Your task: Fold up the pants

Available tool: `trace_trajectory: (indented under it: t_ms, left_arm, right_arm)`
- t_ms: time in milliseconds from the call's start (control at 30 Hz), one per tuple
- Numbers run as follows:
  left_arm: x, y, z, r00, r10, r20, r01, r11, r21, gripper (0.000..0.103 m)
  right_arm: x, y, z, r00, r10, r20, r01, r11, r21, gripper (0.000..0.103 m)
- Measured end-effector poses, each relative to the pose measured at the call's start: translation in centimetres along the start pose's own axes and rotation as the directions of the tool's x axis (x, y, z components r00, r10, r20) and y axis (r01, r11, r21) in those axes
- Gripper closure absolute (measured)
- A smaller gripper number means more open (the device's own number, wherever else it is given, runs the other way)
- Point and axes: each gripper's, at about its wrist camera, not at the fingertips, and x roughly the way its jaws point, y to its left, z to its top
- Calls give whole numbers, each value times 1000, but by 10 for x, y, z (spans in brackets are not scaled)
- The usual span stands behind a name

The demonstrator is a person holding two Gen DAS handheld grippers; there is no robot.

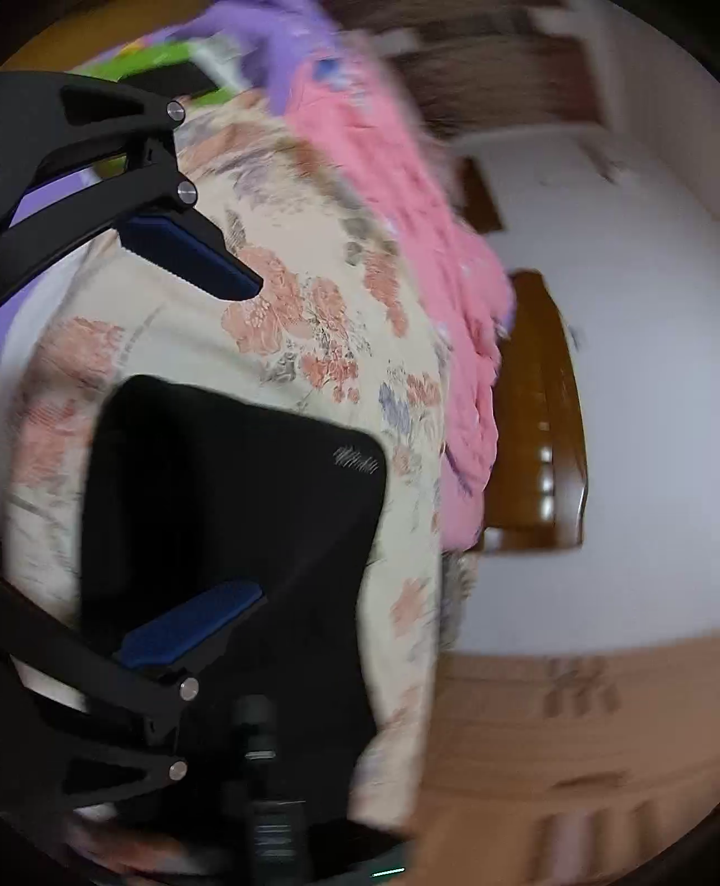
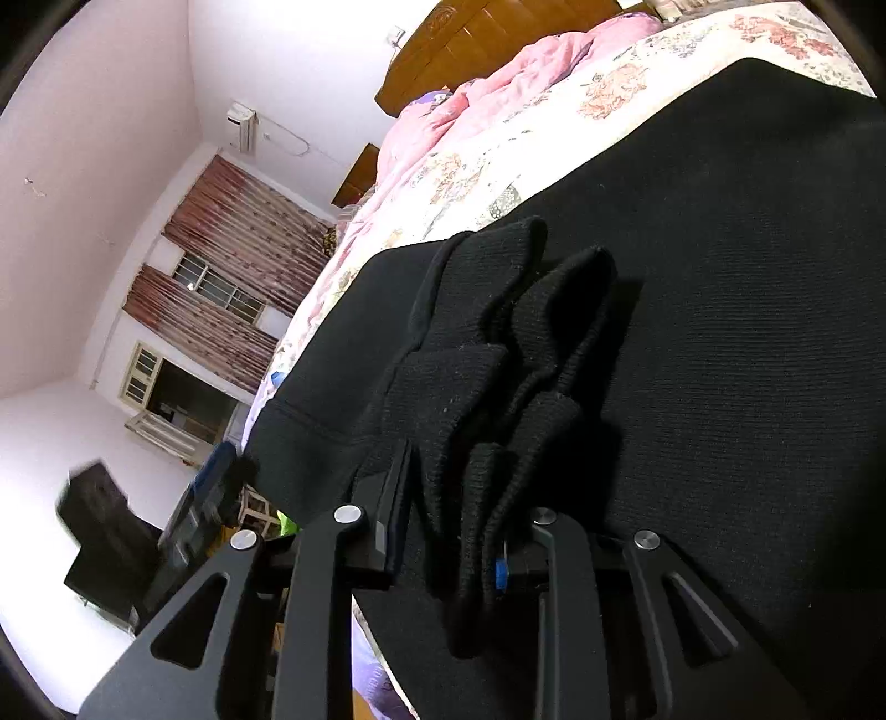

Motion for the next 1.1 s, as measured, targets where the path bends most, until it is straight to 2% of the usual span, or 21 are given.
trace_trajectory:
  t_ms: [133, 200, 367, 400, 467, 500, 567, 667, 700, 767, 800, 900, 967, 1033, 1067, 1100]
  left_arm:
    - [6, 6, -30, 997, 42, -57, -39, 998, 58, 2]
    - [16, 17, -44, 994, 63, -95, -58, 997, 50, 2]
    - [28, 39, -47, 994, 41, -101, -46, 998, -50, 2]
    - [33, 42, -44, 994, 43, -99, -51, 996, -78, 2]
    - [49, 48, -41, 987, 80, -139, -96, 989, -115, 1]
    - [55, 51, -41, 985, 77, -155, -97, 987, -130, 1]
    - [61, 57, -44, 986, 30, -165, -58, 983, -171, 1]
    - [53, 52, -45, 985, 55, -162, -80, 985, -153, 1]
    - [46, 47, -46, 984, 91, -156, -110, 987, -118, 1]
    - [37, 42, -47, 971, 180, -158, -194, 978, -78, 1]
    - [28, 43, -48, 964, 221, -145, -236, 967, -93, 1]
    - [6, 53, -51, 966, 220, -134, -242, 953, -182, 1]
    - [-11, 57, -54, 955, 274, -112, -293, 930, -224, 2]
    - [-21, 56, -53, 964, 249, -95, -265, 933, -241, 2]
    - [-22, 50, -52, 975, 204, -92, -221, 947, -234, 2]
    - [-20, 44, -51, 978, 186, -94, -203, 956, -212, 2]
  right_arm:
    - [-4, 12, 5, 1000, -6, 31, 7, 1000, -9, 82]
    - [-14, 24, 11, 998, 5, 67, -2, 999, -35, 83]
    - [-45, 70, 34, 985, 46, 167, -20, 988, -156, 84]
    - [-54, 78, 36, 981, 52, 188, -16, 983, -185, 84]
    - [-70, 86, 36, 972, 53, 227, 1, 973, -232, 84]
    - [-79, 86, 34, 970, 45, 240, 17, 968, -252, 84]
    - [-85, 77, 26, 967, -5, 254, 71, 965, -251, 84]
    - [-88, 28, 13, 967, -97, 236, 133, 981, -142, 84]
    - [-83, 6, 10, 967, -127, 219, 146, 987, -73, 84]
    - [-75, -14, 5, 970, -137, 201, 141, 990, -8, 84]
    - [-73, -16, 4, 971, -122, 206, 123, 992, 8, 84]
    - [-82, -3, 13, 970, -92, 224, 99, 995, -18, 84]
    - [-89, 17, 25, 970, -44, 240, 59, 997, -57, 84]
    - [-98, 36, 34, 966, -15, 258, 42, 994, -101, 84]
    - [-100, 48, 39, 963, 2, 268, 33, 992, -125, 84]
    - [-102, 58, 44, 960, 15, 278, 25, 990, -142, 84]
